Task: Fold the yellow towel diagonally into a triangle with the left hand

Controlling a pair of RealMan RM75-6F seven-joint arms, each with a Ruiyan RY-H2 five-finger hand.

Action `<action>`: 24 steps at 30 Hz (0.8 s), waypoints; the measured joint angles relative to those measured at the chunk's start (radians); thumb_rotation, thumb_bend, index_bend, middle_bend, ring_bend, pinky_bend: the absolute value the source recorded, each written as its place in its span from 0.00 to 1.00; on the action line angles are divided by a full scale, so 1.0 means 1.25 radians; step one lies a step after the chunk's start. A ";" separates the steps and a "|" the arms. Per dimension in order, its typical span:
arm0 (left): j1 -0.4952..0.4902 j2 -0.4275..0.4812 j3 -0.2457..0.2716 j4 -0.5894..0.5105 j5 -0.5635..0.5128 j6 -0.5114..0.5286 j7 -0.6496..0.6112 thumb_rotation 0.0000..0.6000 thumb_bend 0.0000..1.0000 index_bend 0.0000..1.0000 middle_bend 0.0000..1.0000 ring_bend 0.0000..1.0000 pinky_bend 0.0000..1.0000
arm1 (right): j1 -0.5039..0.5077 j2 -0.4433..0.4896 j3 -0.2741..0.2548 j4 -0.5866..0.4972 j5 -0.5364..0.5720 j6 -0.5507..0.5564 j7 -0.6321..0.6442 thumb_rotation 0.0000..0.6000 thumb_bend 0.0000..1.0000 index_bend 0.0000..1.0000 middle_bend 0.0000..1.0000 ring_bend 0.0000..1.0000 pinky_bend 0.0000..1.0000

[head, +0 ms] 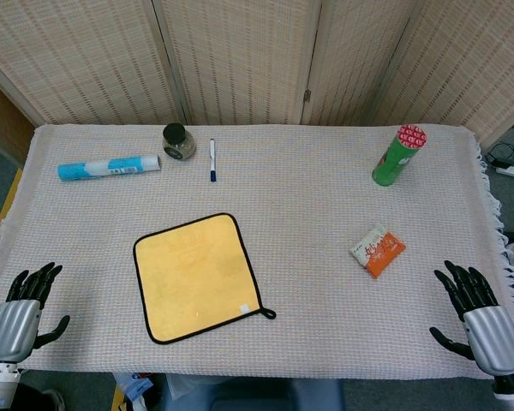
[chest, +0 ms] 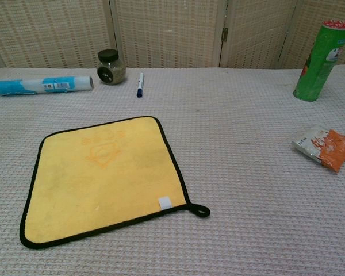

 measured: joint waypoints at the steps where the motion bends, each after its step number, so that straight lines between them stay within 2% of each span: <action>1: 0.000 -0.001 0.000 0.000 0.000 -0.001 0.002 1.00 0.36 0.10 0.09 0.12 0.00 | 0.000 0.000 0.000 0.000 -0.001 0.001 0.000 1.00 0.24 0.00 0.00 0.00 0.00; 8: -0.008 -0.007 0.002 0.008 0.025 -0.003 -0.009 1.00 0.36 0.13 0.12 0.12 0.03 | -0.010 0.002 -0.007 0.002 -0.017 0.023 0.003 1.00 0.24 0.00 0.00 0.00 0.00; 10: -0.013 -0.014 0.002 0.024 0.058 0.007 -0.031 1.00 0.36 0.15 0.18 0.18 0.13 | -0.016 0.003 -0.013 0.004 -0.026 0.032 0.004 1.00 0.24 0.00 0.00 0.00 0.00; 11: -0.015 -0.019 0.001 0.034 0.076 0.014 -0.046 1.00 0.36 0.16 0.26 0.29 0.28 | -0.018 0.003 -0.015 0.005 -0.030 0.036 0.004 1.00 0.24 0.00 0.00 0.00 0.00; 12: -0.019 -0.026 0.000 0.047 0.095 0.022 -0.064 1.00 0.36 0.15 0.40 0.47 0.45 | -0.020 0.003 -0.017 0.006 -0.034 0.040 0.005 1.00 0.24 0.00 0.00 0.00 0.00; 14: -0.029 -0.049 -0.008 0.084 0.136 0.045 -0.109 1.00 0.36 0.15 0.73 0.82 0.82 | -0.023 0.004 -0.020 0.008 -0.042 0.049 0.006 1.00 0.24 0.00 0.00 0.00 0.00; 16: -0.047 -0.081 -0.018 0.120 0.165 0.061 -0.146 1.00 0.36 0.19 0.94 0.98 0.98 | -0.026 0.002 -0.020 0.010 -0.049 0.060 0.004 1.00 0.24 0.00 0.00 0.00 0.00; 17: -0.057 -0.092 -0.023 0.129 0.171 0.062 -0.162 1.00 0.37 0.24 0.99 1.00 1.00 | -0.028 0.001 -0.020 0.011 -0.052 0.063 0.003 1.00 0.24 0.00 0.00 0.00 0.00; 19: -0.084 -0.111 -0.032 0.132 0.174 0.050 -0.192 1.00 0.38 0.29 1.00 1.00 1.00 | -0.028 -0.001 -0.020 0.012 -0.054 0.064 0.000 1.00 0.24 0.00 0.00 0.00 0.00; 21: -0.102 -0.114 -0.037 0.123 0.170 0.023 -0.209 1.00 0.44 0.38 1.00 1.00 1.00 | -0.028 -0.001 -0.020 0.011 -0.054 0.062 0.001 1.00 0.24 0.00 0.00 0.00 0.00; 24: -0.145 -0.110 -0.046 0.107 0.161 -0.048 -0.225 1.00 0.48 0.41 1.00 1.00 1.00 | -0.027 0.000 -0.019 0.011 -0.050 0.058 0.002 1.00 0.24 0.00 0.00 0.00 0.00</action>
